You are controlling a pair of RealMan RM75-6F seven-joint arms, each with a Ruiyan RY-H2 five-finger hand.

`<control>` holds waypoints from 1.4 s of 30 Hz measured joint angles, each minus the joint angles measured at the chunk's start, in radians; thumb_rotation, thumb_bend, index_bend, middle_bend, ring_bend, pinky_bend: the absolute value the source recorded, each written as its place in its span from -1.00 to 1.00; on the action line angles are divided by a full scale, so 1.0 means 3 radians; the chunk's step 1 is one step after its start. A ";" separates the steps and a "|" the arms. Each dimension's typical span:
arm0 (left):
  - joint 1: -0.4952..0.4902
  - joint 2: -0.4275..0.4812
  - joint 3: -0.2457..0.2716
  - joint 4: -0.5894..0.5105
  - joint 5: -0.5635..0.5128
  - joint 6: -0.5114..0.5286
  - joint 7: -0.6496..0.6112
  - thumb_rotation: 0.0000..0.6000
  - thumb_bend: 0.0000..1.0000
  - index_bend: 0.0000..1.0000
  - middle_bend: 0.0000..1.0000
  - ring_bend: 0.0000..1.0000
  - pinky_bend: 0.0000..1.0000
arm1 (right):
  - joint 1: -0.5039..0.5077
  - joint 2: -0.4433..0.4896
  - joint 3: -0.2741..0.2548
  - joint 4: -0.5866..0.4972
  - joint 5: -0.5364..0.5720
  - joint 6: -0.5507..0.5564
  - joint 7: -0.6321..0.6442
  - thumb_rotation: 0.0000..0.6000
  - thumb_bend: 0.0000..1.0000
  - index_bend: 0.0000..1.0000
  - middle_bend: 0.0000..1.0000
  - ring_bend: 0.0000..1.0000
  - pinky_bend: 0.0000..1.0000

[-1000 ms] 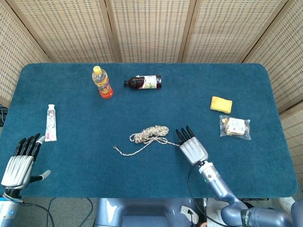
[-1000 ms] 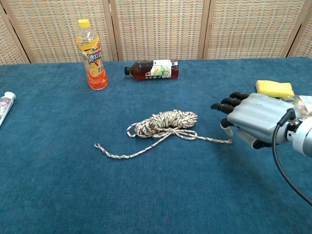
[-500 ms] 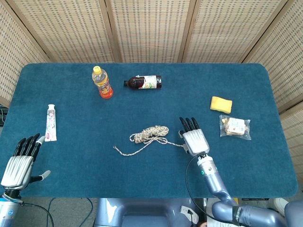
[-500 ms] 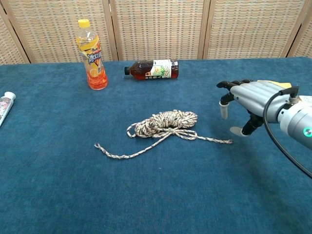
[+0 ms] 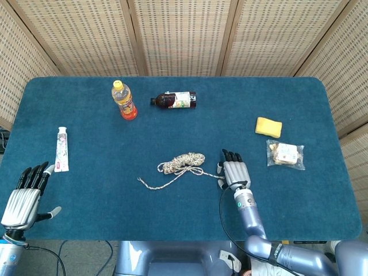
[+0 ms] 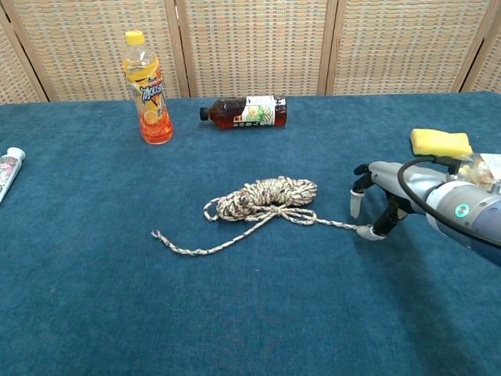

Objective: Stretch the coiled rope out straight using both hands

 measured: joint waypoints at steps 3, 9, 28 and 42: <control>0.0001 0.0001 0.0002 -0.0001 0.0004 0.0003 0.0000 1.00 -1.00 -1.00 -1.00 -1.00 -1.00 | 0.0024 -0.0019 -0.0009 0.0006 0.0057 -0.0014 0.0055 1.00 -0.39 -0.04 -1.00 -1.00 -1.00; 0.0000 -0.0002 0.0004 0.0002 0.0005 0.0006 0.0007 1.00 -1.00 -1.00 -1.00 -1.00 -1.00 | 0.0058 -0.0074 -0.0080 0.0118 0.0008 0.0016 0.0154 1.00 -0.39 -0.03 -1.00 -1.00 -1.00; -0.0010 -0.0010 0.0008 0.0006 -0.0002 -0.0006 0.0016 1.00 -1.00 -1.00 -1.00 -1.00 -1.00 | 0.0124 -0.0195 -0.0175 0.0427 -0.0073 0.0043 0.0381 1.00 -0.25 0.11 -1.00 -1.00 -1.00; -0.0014 -0.0031 0.0009 0.0009 -0.0005 -0.0003 0.0061 1.00 -1.00 -1.00 -1.00 -1.00 -1.00 | 0.0173 -0.0190 -0.0202 0.0464 -0.0065 0.0031 0.0385 1.00 -0.13 0.24 -1.00 -1.00 -1.00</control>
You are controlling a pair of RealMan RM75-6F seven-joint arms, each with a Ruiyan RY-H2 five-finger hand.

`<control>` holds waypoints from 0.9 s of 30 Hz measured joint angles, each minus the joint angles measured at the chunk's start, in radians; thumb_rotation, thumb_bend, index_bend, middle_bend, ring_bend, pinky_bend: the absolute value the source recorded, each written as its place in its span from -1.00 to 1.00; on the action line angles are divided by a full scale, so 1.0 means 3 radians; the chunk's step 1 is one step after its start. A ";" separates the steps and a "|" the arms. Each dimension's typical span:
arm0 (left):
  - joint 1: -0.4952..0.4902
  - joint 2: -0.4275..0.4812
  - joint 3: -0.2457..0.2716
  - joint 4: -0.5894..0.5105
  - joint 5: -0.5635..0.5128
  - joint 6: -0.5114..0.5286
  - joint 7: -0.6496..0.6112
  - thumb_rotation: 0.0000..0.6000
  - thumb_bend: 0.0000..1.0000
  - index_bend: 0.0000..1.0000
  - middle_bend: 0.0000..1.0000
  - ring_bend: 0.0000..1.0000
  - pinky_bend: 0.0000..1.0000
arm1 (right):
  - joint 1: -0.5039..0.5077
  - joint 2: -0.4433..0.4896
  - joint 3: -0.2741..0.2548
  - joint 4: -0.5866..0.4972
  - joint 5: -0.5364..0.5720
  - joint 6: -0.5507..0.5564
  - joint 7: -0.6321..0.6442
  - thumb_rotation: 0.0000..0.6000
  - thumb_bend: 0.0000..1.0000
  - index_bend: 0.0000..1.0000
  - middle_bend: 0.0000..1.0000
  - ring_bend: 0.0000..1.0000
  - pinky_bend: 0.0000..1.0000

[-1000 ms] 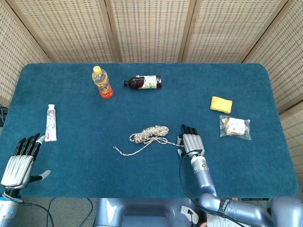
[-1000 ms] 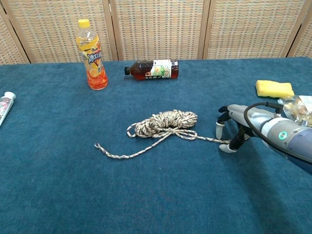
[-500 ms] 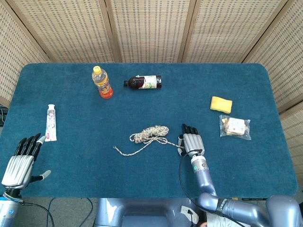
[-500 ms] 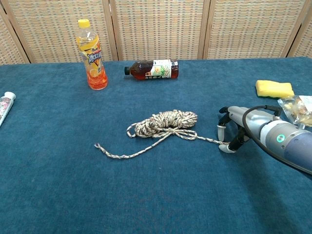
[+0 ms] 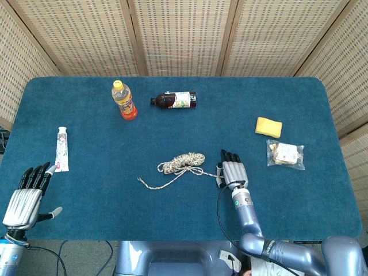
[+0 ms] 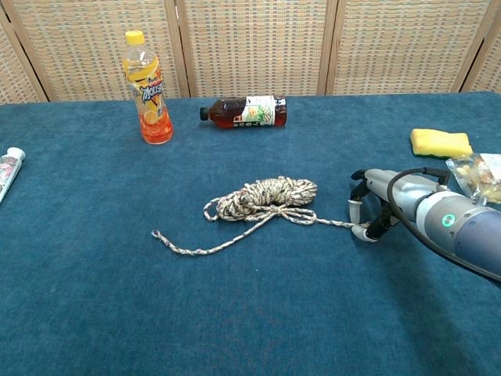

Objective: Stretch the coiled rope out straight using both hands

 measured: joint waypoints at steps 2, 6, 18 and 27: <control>-0.0003 -0.0011 0.0002 0.0001 0.0002 -0.0005 0.0018 1.00 -1.00 -1.00 -1.00 -1.00 -1.00 | 0.0003 0.0002 -0.0006 -0.0004 -0.0010 0.0006 0.0003 1.00 -0.13 0.26 -1.00 -1.00 -1.00; -0.0025 -0.0037 0.0009 0.0014 0.0029 -0.0030 0.0056 1.00 -1.00 -0.99 -1.00 -1.00 -1.00 | 0.0005 0.0000 -0.0026 -0.0003 -0.0053 0.0029 0.0014 1.00 -0.13 0.28 -1.00 -1.00 -1.00; -0.0620 -0.0432 -0.0110 0.0727 0.0370 -0.0556 -0.0275 1.00 -0.82 -0.22 -1.00 -1.00 -1.00 | 0.0012 0.0001 -0.0098 -0.0069 -0.0224 0.0199 -0.0079 1.00 -0.12 0.29 -1.00 -1.00 -1.00; -0.1201 -0.0872 -0.0193 0.1452 0.0664 -0.0927 -0.0696 1.00 -0.63 -0.06 -1.00 -1.00 -1.00 | 0.0029 -0.0008 -0.0121 -0.0105 -0.0251 0.0255 -0.0174 1.00 -0.12 0.29 -1.00 -1.00 -1.00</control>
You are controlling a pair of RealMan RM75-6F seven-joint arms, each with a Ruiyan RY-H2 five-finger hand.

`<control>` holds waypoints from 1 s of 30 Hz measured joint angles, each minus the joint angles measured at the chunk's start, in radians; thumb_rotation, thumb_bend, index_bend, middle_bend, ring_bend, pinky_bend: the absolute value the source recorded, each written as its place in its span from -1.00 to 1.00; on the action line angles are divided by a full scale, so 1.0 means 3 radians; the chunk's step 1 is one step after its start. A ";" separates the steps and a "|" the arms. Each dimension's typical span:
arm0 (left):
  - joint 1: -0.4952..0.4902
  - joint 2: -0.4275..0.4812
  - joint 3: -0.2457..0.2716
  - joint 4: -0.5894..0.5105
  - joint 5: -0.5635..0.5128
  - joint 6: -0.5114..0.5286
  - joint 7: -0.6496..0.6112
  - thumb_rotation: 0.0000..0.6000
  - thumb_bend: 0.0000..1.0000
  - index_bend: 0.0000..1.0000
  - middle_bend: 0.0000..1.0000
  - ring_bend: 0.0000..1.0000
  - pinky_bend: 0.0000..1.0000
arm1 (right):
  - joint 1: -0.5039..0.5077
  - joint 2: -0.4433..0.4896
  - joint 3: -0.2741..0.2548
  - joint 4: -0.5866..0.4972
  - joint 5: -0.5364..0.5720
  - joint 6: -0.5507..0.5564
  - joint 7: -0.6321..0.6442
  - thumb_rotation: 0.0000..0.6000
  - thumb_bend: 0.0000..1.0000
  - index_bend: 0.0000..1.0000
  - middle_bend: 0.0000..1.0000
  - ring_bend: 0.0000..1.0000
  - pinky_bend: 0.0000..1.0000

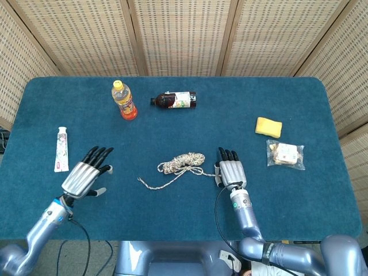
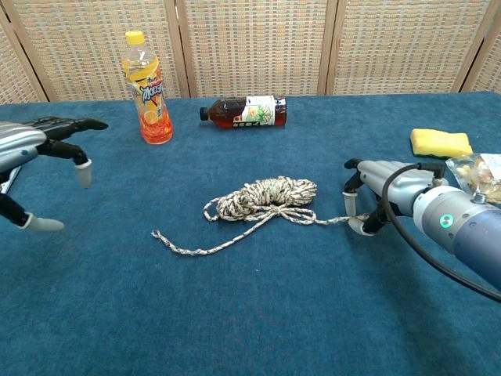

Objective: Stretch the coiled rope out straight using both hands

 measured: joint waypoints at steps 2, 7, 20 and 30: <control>-0.0125 -0.0105 -0.0002 0.0148 0.0044 -0.0093 -0.0056 1.00 -0.57 -0.04 -1.00 -1.00 -1.00 | 0.0002 -0.0011 -0.0014 0.0006 -0.0015 0.0010 -0.0015 1.00 -0.12 0.29 -1.00 -1.00 -1.00; -0.0365 -0.0302 0.0017 0.0345 0.0098 -0.0301 -0.0127 1.00 -0.43 0.04 -1.00 -1.00 -1.00 | 0.0002 -0.0038 -0.0018 0.0025 -0.0035 0.0017 -0.0003 1.00 -0.11 0.29 -1.00 -1.00 -1.00; -0.0698 -0.0684 0.0039 0.0606 0.0002 -0.0642 -0.0062 1.00 -0.38 0.07 -1.00 -1.00 -1.00 | 0.0007 -0.0094 -0.0009 0.0120 0.0007 -0.0043 -0.0002 1.00 -0.11 0.30 -1.00 -1.00 -1.00; -0.0843 -0.0853 0.0036 0.0683 -0.0146 -0.0854 0.0159 1.00 -0.36 0.07 -1.00 -1.00 -1.00 | 0.0021 -0.0106 0.0002 0.0171 0.0028 -0.0102 0.0008 1.00 -0.11 0.31 -1.00 -1.00 -1.00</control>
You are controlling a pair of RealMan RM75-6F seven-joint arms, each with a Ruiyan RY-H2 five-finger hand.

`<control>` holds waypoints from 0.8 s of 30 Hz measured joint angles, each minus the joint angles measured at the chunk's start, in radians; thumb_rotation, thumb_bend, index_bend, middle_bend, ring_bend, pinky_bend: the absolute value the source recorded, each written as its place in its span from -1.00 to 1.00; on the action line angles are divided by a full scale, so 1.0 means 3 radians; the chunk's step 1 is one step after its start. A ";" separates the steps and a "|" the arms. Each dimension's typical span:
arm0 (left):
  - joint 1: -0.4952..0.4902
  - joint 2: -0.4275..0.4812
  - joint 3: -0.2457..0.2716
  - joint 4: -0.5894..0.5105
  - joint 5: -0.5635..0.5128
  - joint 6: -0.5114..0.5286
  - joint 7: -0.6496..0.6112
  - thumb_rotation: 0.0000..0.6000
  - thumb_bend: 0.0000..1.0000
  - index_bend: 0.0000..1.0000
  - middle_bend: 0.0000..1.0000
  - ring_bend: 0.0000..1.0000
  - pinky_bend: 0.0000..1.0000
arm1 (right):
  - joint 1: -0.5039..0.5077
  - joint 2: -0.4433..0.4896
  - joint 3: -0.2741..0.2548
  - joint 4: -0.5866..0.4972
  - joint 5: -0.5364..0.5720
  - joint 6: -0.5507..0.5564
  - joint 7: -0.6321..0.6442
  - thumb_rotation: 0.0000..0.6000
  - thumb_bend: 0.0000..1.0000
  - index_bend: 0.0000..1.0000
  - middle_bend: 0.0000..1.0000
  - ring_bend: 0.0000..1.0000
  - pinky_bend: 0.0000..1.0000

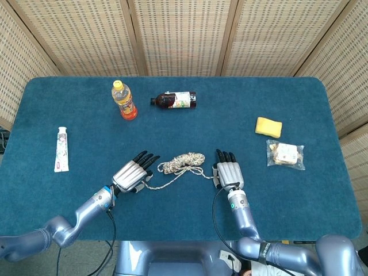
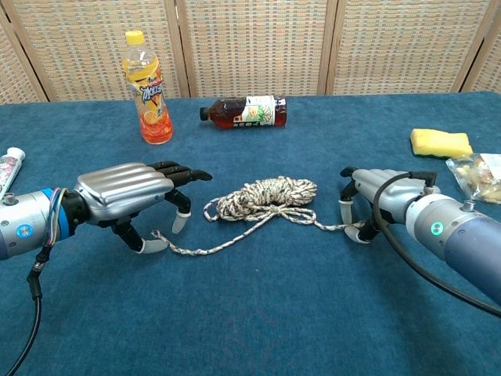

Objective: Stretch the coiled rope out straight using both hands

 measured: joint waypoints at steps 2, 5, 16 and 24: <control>-0.0022 -0.0018 0.0003 0.0007 -0.0032 -0.0055 0.0031 1.00 -0.36 0.07 -1.00 -1.00 -1.00 | 0.0000 -0.0003 0.0001 0.0006 0.0003 -0.0004 0.0002 1.00 -0.11 0.31 -1.00 -1.00 -1.00; -0.0052 -0.0045 0.0005 0.0012 -0.0090 -0.0125 0.0088 1.00 -0.36 0.07 -1.00 -1.00 -1.00 | 0.0000 -0.0011 0.0000 0.0028 0.0013 -0.0014 0.0003 1.00 -0.11 0.31 -1.00 -1.00 -1.00; -0.0140 -0.0108 0.0005 0.0004 -0.0252 -0.0245 0.0200 1.00 -0.19 0.11 -1.00 -1.00 -1.00 | -0.0001 -0.0016 0.0021 0.0032 0.0015 -0.0025 0.0035 1.00 -0.11 0.32 -1.00 -1.00 -1.00; -0.0181 -0.0107 -0.0003 -0.0066 -0.0360 -0.0286 0.0224 1.00 -0.13 0.24 -1.00 -1.00 -1.00 | -0.0010 -0.0007 0.0014 0.0027 0.0016 -0.0029 0.0041 1.00 -0.11 0.33 -1.00 -1.00 -1.00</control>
